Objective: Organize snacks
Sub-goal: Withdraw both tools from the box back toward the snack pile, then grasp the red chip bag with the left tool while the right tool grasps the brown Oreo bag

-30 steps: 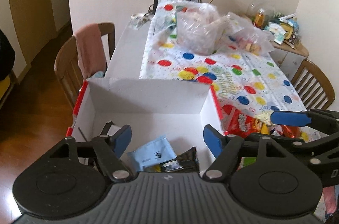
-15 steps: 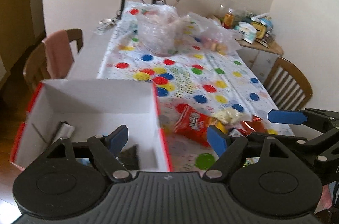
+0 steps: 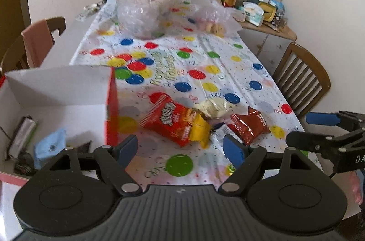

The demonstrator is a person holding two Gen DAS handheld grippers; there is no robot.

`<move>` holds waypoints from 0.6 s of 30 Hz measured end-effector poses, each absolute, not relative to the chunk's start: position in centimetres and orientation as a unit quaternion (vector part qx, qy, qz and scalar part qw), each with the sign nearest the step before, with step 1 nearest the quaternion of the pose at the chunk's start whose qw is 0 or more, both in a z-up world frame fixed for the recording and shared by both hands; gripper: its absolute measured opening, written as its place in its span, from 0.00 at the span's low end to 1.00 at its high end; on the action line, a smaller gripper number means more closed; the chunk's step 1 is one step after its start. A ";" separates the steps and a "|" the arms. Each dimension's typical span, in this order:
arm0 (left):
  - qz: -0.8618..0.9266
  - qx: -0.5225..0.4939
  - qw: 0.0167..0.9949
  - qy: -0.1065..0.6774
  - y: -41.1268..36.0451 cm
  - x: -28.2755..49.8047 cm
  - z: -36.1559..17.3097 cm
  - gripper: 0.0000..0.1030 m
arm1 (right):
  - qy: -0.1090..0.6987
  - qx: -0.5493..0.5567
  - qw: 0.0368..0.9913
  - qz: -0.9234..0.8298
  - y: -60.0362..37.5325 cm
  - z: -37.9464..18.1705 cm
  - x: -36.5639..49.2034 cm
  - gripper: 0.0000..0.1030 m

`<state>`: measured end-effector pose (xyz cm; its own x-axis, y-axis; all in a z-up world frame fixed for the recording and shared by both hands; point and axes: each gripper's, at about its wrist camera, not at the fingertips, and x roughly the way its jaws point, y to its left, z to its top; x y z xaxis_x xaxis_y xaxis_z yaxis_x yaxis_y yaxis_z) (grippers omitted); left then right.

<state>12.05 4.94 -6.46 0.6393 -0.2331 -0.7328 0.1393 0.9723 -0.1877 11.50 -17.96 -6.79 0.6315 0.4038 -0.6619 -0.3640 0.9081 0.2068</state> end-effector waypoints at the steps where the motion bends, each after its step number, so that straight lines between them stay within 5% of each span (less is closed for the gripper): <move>1: -0.102 -0.058 0.903 0.414 4.5 12.3 -6.7 0.79 | 0.377 0.025 0.902 0.209 -18.8 -7.2 11.8 1.00; 18: -0.049 -0.135 0.868 0.476 2.1 18.2 -10.9 0.79 | 0.442 -0.010 0.876 0.195 -23.7 -14.4 18.4 0.98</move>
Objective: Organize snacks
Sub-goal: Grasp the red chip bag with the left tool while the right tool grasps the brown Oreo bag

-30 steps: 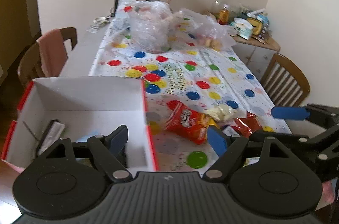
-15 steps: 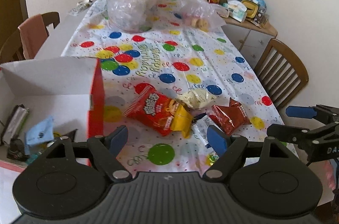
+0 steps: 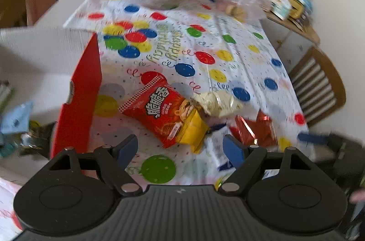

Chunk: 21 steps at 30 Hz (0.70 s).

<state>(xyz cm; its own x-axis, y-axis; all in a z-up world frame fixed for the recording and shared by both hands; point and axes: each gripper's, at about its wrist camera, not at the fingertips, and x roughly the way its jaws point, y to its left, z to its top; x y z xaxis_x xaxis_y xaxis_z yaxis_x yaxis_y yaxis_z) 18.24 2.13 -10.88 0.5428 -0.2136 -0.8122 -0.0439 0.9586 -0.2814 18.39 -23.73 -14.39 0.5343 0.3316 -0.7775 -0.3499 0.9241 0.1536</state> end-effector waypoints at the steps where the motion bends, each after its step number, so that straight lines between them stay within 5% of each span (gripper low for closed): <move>1: -0.039 -0.151 0.862 0.481 2.4 19.1 -11.0 0.79 | 0.444 -0.014 0.874 0.198 -23.7 -14.6 18.7 0.98; 12: 0.045 -0.337 0.758 0.556 4.8 27.3 -15.5 0.79 | 0.472 -0.042 0.849 0.233 -23.5 -16.5 21.9 0.97; 21: 0.106 -0.349 0.730 0.578 4.5 29.7 -18.9 0.79 | 0.485 -0.039 0.838 0.249 -23.3 -17.6 23.2 0.97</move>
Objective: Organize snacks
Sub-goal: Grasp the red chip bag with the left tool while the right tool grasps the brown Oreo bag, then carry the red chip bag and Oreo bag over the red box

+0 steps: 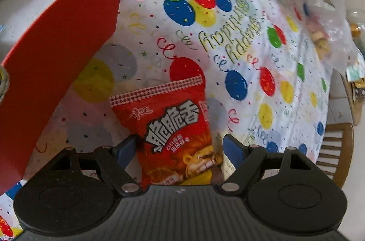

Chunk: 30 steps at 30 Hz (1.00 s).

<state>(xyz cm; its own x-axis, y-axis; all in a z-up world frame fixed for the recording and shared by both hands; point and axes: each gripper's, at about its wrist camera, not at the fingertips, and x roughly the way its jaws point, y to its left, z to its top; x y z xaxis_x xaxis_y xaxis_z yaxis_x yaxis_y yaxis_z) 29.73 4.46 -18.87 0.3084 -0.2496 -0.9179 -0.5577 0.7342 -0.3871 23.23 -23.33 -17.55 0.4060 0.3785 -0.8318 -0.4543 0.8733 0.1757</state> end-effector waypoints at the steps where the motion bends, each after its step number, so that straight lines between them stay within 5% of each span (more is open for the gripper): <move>1: 0.106 -0.346 0.730 0.580 4.3 29.9 -19.0 0.79 | 0.487 -0.039 0.837 0.248 -23.3 -17.8 23.4 0.97; 15: 0.137 -0.234 0.754 0.598 0.7 31.3 -19.6 0.81 | 0.512 -0.026 0.828 0.227 -22.9 -19.9 24.9 0.93; 30: 0.123 -0.202 0.774 0.587 0.7 30.1 -18.9 0.66 | 0.510 -0.032 0.836 0.201 -22.7 -20.1 24.1 0.65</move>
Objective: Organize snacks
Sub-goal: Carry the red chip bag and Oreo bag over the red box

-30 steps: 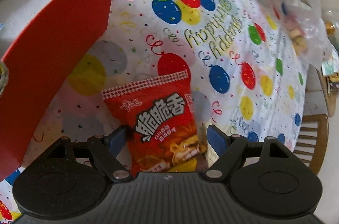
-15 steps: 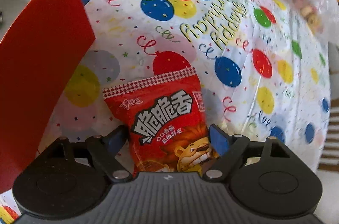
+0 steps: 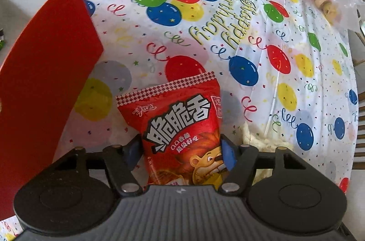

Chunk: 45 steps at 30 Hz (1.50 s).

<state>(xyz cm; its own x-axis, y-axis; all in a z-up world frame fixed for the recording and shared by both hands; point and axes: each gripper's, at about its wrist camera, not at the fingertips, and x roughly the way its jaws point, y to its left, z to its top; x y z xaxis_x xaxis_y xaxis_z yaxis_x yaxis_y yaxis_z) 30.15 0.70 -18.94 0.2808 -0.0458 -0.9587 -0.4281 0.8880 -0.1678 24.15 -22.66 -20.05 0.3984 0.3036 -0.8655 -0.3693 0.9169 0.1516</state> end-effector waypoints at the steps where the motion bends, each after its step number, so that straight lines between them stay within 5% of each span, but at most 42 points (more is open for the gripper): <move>1: 0.120 -0.204 0.776 0.584 0.9 29.9 -18.8 0.66 | 0.509 -0.031 0.837 0.200 -22.7 -19.9 24.0 0.64; 28: -0.022 -0.139 0.857 0.496 3.8 19.8 -7.7 0.66 | 0.437 0.004 0.878 0.196 -21.8 -9.9 16.4 0.64; 45: -0.003 -0.066 0.895 0.440 13.3 14.4 -3.3 0.66 | 0.407 -0.020 0.874 0.263 -10.7 -6.5 13.6 0.64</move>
